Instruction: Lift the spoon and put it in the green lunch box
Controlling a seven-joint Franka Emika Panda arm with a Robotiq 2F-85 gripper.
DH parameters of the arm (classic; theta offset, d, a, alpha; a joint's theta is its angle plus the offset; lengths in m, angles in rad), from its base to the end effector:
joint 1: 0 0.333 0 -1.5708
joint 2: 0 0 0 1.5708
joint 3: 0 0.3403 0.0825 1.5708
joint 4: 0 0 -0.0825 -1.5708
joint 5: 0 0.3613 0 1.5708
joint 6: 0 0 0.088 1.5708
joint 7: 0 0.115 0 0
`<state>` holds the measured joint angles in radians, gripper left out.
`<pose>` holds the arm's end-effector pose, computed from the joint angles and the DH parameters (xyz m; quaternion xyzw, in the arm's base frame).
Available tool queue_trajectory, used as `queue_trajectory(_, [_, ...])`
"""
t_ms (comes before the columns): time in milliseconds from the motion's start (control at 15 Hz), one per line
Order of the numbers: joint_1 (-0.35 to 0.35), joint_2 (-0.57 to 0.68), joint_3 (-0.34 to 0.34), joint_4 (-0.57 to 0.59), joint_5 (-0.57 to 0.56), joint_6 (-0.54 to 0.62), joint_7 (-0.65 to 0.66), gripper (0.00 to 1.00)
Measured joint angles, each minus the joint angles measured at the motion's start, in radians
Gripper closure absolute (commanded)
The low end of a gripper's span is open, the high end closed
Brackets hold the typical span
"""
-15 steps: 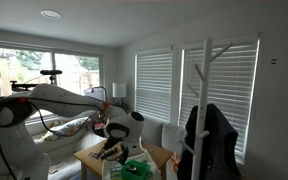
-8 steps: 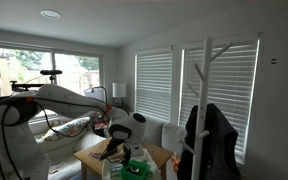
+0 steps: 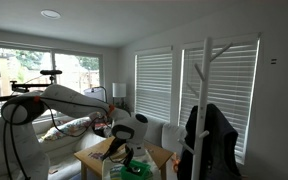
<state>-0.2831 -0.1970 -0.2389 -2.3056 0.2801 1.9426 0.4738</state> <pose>0.3873 -0.2024 0.4417 -0.8367 0.5202 0.0829 0.1499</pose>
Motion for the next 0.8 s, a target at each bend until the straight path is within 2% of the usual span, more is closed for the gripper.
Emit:
queue_trajectory(400, [0.001,0.012,0.007,0.008,0.0,-0.001,-0.014,0.26])
queue_trajectory(600, [0.002,-0.027,0.007,0.006,-0.002,0.001,-0.116,0.04])
queue_trajectory(667, [0.002,-0.053,0.008,0.002,-0.007,0.0,-0.156,0.01])
queue_trajectory(733, [0.002,-0.083,0.008,-0.004,-0.013,-0.002,-0.195,0.16])
queue_trajectory(800, [0.002,-0.115,0.008,-0.012,-0.017,-0.003,-0.238,0.08])
